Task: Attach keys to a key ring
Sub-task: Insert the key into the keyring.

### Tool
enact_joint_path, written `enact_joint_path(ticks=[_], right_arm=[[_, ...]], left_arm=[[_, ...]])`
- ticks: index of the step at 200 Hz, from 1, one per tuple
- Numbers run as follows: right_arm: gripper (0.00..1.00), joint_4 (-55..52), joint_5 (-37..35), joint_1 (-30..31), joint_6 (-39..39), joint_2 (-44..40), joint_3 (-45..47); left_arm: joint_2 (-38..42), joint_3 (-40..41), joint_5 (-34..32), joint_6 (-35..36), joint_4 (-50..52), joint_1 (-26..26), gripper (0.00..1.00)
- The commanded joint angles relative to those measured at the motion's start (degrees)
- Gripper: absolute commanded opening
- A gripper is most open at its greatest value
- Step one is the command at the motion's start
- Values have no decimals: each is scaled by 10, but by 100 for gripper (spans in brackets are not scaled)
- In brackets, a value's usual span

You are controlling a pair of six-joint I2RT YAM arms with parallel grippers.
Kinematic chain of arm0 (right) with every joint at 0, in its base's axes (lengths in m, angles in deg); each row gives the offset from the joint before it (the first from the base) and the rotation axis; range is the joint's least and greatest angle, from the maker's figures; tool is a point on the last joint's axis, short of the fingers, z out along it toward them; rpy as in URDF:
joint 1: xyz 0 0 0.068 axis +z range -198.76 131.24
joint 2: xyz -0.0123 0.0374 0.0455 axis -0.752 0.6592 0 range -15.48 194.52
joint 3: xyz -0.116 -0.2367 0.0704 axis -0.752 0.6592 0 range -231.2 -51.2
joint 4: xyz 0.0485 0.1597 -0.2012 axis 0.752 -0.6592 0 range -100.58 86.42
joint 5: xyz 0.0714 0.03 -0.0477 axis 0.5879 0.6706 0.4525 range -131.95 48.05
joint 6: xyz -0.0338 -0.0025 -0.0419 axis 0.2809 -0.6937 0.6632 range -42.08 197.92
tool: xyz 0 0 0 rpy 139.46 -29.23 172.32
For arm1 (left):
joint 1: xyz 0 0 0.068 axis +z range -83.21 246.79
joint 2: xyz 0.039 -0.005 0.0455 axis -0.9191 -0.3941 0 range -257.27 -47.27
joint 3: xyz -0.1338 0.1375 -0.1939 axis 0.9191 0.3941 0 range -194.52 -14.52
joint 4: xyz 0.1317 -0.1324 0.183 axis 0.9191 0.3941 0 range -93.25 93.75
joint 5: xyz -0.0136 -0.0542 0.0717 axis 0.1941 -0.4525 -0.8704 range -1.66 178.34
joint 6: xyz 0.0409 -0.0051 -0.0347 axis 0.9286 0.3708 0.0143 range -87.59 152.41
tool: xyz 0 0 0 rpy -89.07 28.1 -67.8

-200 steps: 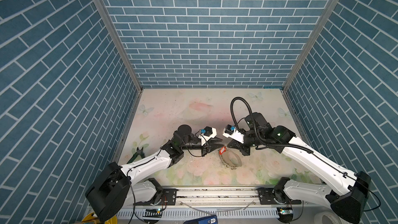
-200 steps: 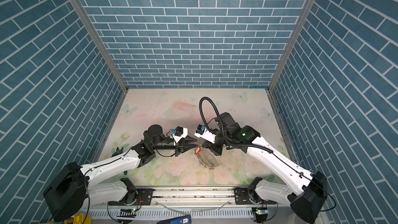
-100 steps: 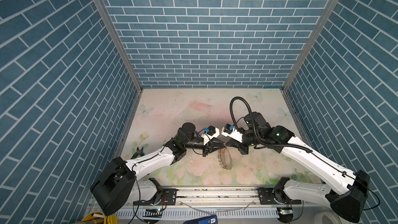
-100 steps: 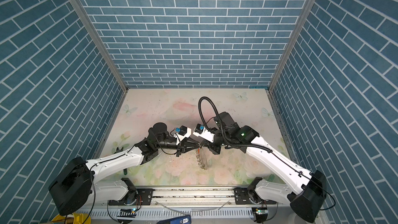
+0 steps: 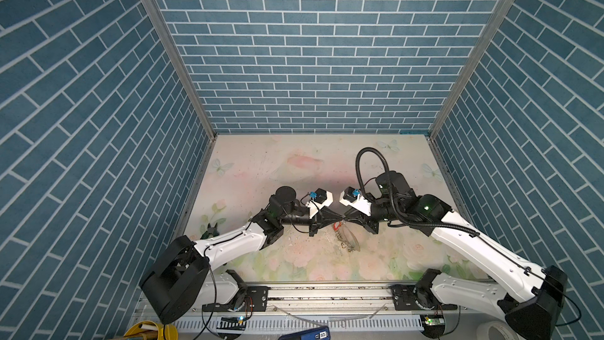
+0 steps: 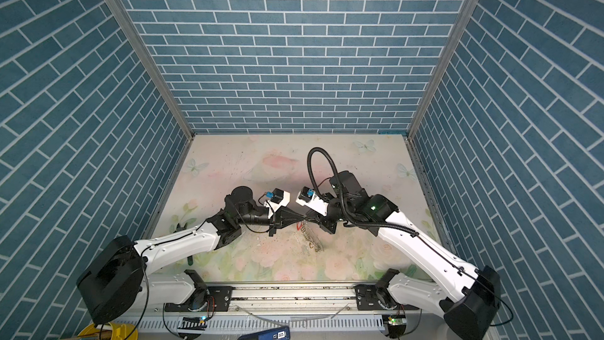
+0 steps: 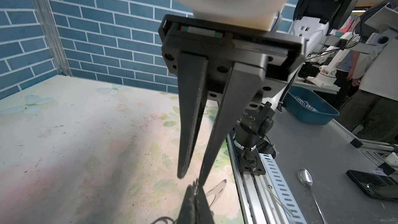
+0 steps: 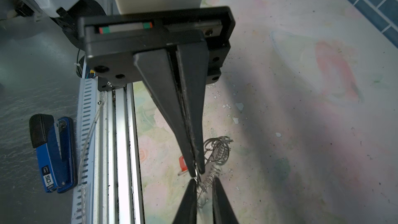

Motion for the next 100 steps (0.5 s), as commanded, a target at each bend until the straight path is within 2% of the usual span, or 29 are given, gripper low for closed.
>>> enact_joint_path(ticks=[1, 59, 100], right_arm=[[19, 75, 75, -24, -19, -34, 48], [18, 195, 136, -36, -56, -56, 123], [16, 227, 141, -36, -68, -59, 145]], left_arm=[[-5, 20, 10, -37, -105, -2, 0], [-30, 50, 10, -98, -267, 1, 0], [-68, 57, 16, -152, -371, 5, 0]])
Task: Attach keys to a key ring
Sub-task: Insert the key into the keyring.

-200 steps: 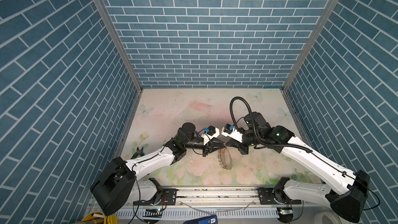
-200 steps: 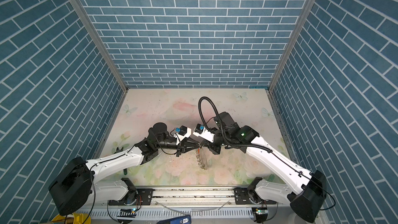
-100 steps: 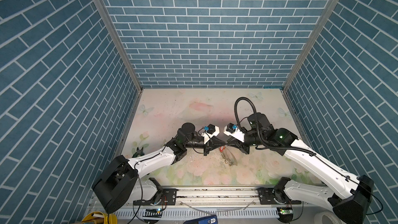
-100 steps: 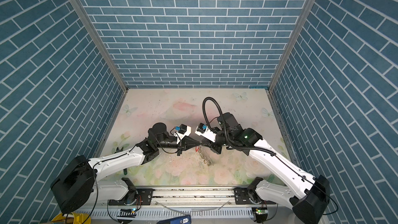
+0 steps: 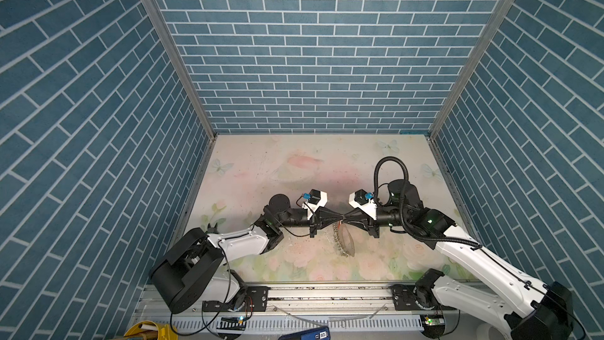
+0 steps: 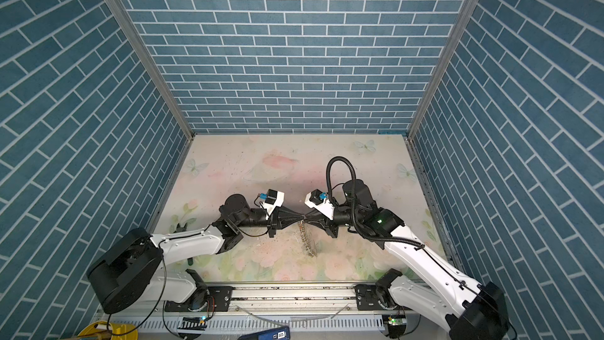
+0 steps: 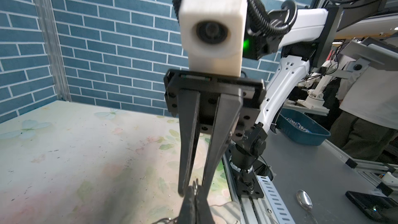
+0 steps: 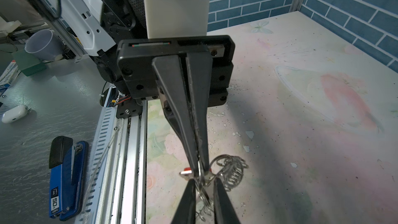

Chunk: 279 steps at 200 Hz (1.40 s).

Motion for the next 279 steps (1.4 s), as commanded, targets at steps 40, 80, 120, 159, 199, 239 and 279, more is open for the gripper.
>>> enact_joint_path(ticks=[40, 80, 120, 159, 199, 239, 279], right_arm=[[12, 58, 16, -3, -23, -19, 24], [15, 81, 23, -11, -39, -39, 32], [14, 78, 41, -13, -43, -25, 25], [0, 55, 39, -14, -38, -14, 7], [0, -117, -2, -13, 6, 6, -81], [0, -350, -67, -7, 74, 59, -205], [0, -420, -86, 16, 105, 107, -278]], left_arm=[[-8, 5, 17, -34, -105, 6, 0], [-3, 7, 19, -29, -98, 9, 0], [-3, 6, 23, -32, -101, 8, 0], [-4, 7, 22, -25, -93, 9, 0], [51, -1, -3, 94, 110, 14, 20], [82, -14, -28, 121, 191, 14, 32], [70, -31, -10, 103, 196, 14, 33]])
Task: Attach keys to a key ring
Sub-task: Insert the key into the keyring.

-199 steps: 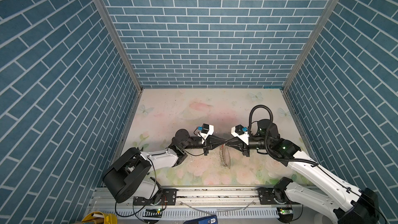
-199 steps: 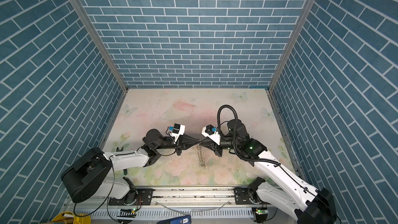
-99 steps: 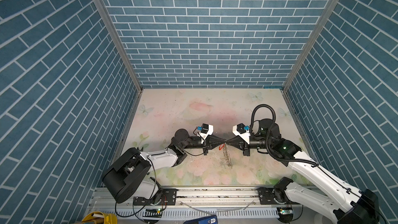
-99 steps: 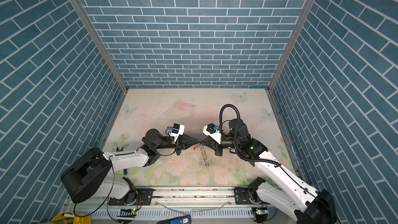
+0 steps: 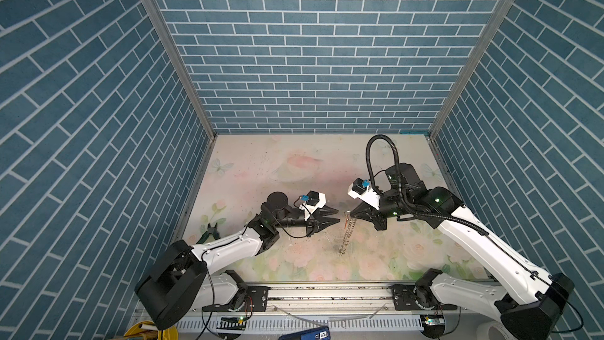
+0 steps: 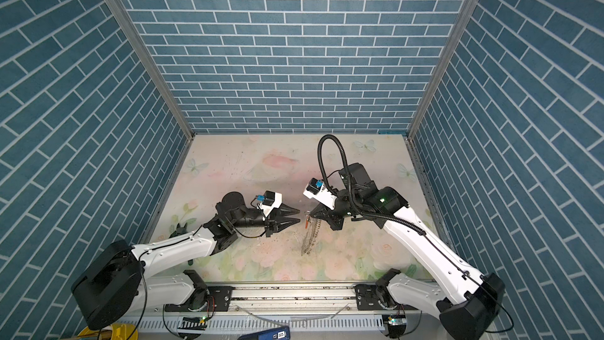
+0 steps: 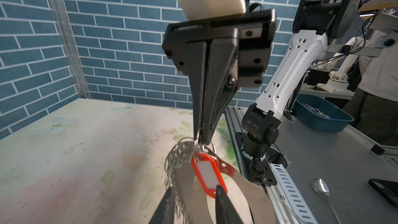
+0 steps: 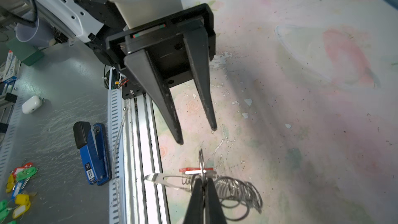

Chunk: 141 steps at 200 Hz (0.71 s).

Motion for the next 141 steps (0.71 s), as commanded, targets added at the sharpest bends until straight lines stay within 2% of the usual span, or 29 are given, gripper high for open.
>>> enact_joint_path(ticks=[1, 61, 116, 141], right_arm=[[0, -93, -20, 15, 50, 21, -51], [0, -61, -33, 37, 52, 57, -65], [0, -39, -30, 45, 47, 71, -62], [0, -31, -30, 47, 46, 77, -60]], left_arm=[[-4, -20, 13, -2, 18, 3, 34], [-35, -29, 63, -59, -35, 2, 34], [-52, -44, 84, -65, -20, -1, 31], [-56, -49, 85, -65, -11, -2, 26]])
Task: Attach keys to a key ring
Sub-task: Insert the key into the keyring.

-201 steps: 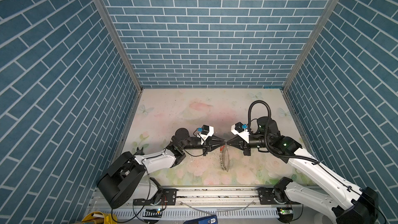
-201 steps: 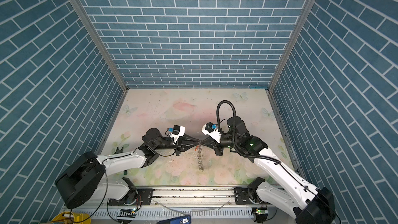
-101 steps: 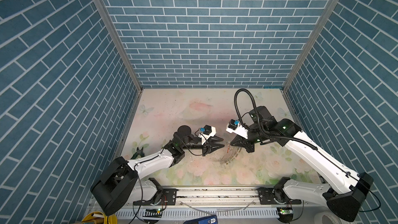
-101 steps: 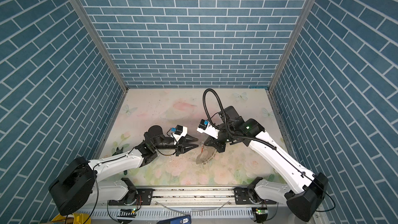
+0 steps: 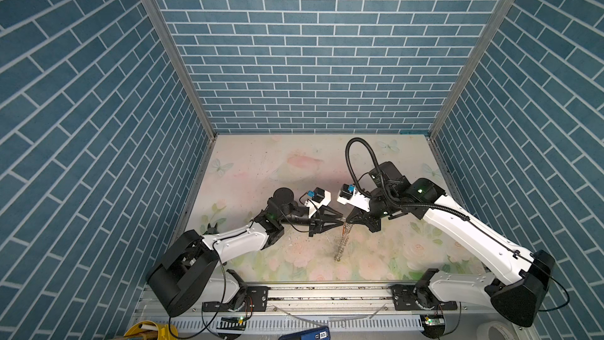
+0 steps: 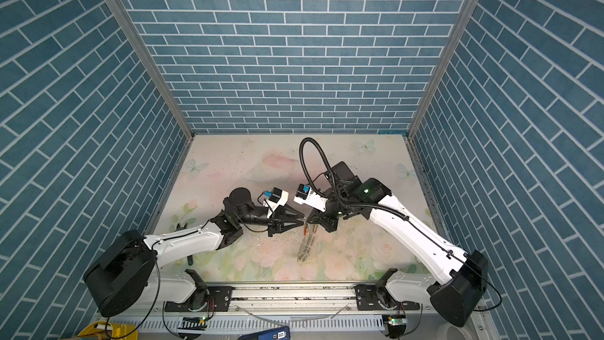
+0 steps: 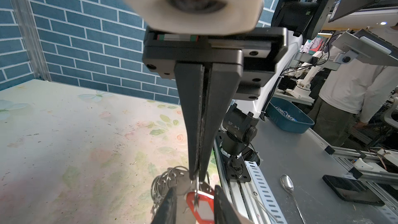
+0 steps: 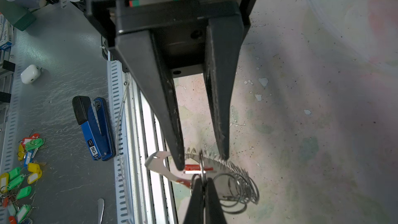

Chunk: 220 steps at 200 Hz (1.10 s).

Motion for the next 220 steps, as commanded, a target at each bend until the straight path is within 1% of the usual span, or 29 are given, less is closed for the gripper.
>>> enact_joint_path(ticks=[1, 47, 70, 96, 125, 145, 167, 199, 220], right_arm=[[0, 16, 4, 4, 23, 6, -23], [0, 32, 3, 5, 18, 7, -18], [0, 41, -4, 5, 14, 3, -10], [0, 53, -3, 1, 14, -14, 10], [14, 73, 24, -20, 3, -40, 46], [18, 91, 41, -30, -10, -53, 68], [19, 113, 51, -34, -25, -63, 90], [19, 132, 54, -35, -33, -66, 109], [13, 147, 65, -35, -35, -61, 114]], left_arm=[[-5, -16, 14, -4, -1, -1, 25], [-17, -21, 26, -3, 8, -1, 11], [-16, -23, 25, -2, 10, -2, 0], [-11, -16, 12, -9, -8, -2, 0], [-4, -1, -10, -25, -52, -2, 0], [-1, 10, -18, -40, -92, -2, 0], [-1, 22, -24, -51, -132, -1, 0], [-4, 30, -27, -58, -164, -1, 0], [-10, 39, -28, -73, -210, -1, 0]])
